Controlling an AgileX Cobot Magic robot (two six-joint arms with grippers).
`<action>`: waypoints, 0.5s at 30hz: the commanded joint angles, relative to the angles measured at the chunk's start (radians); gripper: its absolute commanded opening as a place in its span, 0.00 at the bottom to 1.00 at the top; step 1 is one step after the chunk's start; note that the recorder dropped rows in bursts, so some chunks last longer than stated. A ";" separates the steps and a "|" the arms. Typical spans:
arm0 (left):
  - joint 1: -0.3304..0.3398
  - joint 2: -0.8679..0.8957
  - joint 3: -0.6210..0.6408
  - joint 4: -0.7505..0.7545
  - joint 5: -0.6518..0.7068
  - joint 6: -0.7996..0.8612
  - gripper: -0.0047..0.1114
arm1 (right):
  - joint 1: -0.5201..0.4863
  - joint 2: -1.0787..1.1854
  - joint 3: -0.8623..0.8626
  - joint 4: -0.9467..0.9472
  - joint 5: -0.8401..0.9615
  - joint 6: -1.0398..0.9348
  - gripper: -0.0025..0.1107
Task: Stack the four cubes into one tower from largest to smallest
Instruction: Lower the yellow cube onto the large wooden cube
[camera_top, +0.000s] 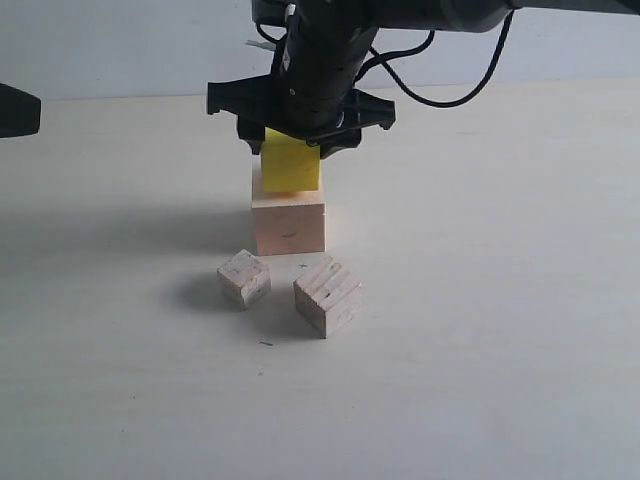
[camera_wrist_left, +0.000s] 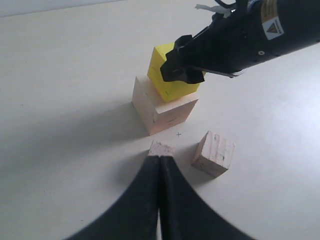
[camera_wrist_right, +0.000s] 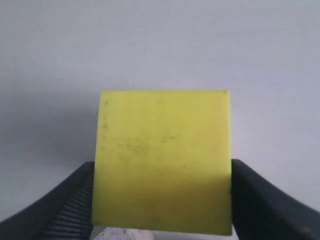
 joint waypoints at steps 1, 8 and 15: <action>-0.007 -0.009 0.004 -0.005 -0.003 0.004 0.04 | 0.004 -0.004 -0.008 -0.013 -0.017 0.004 0.02; -0.007 -0.009 0.004 -0.005 -0.003 0.005 0.04 | 0.004 -0.002 -0.008 -0.031 -0.017 0.004 0.02; -0.007 -0.009 0.004 -0.005 -0.003 0.005 0.04 | 0.004 0.030 -0.008 -0.012 0.003 -0.005 0.02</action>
